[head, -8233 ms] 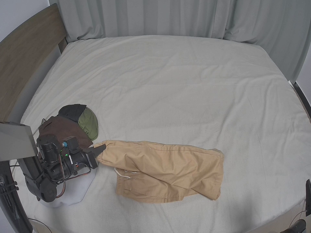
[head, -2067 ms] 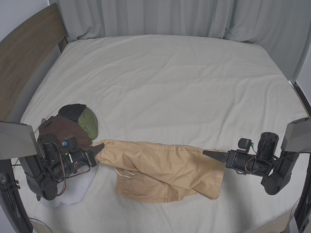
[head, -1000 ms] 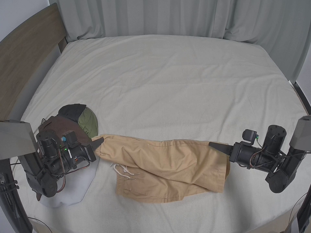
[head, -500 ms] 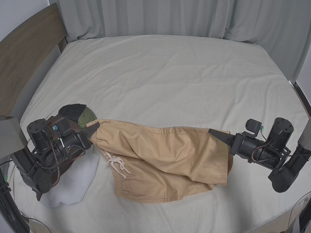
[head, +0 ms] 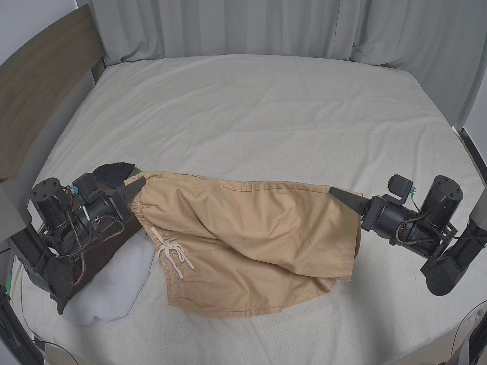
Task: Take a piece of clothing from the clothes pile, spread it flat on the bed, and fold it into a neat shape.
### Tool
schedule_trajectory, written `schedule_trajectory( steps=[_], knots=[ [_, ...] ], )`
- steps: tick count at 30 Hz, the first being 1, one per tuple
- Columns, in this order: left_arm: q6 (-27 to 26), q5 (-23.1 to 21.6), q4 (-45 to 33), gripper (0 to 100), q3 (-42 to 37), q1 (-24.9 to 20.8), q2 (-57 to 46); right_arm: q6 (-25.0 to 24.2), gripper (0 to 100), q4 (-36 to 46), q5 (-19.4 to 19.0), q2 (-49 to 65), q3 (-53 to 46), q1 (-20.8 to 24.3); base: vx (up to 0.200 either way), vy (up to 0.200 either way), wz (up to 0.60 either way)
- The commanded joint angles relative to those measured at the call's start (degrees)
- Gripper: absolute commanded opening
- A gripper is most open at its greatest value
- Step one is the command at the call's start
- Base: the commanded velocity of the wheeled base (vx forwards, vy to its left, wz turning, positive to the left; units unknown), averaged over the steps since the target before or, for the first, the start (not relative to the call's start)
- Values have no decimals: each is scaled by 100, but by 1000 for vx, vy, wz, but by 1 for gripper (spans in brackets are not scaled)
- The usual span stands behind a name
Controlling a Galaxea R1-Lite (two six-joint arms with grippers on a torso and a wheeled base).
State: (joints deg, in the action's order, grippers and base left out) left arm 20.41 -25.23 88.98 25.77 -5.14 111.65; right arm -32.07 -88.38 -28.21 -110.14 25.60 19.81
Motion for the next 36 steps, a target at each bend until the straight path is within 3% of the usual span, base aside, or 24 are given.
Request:
schedule_trajectory(
  steps=[1, 36],
  knots=[
    [16, 1, 23, 0, 60, 49, -56, 8, 0, -4, 0, 10, 42, -3, 0, 0, 0],
    [-28, 10, 23, 0, 200, 66, 6, 17, 0, -4, 0, 107, 296, -513, 0, 0, 0]
  ],
)
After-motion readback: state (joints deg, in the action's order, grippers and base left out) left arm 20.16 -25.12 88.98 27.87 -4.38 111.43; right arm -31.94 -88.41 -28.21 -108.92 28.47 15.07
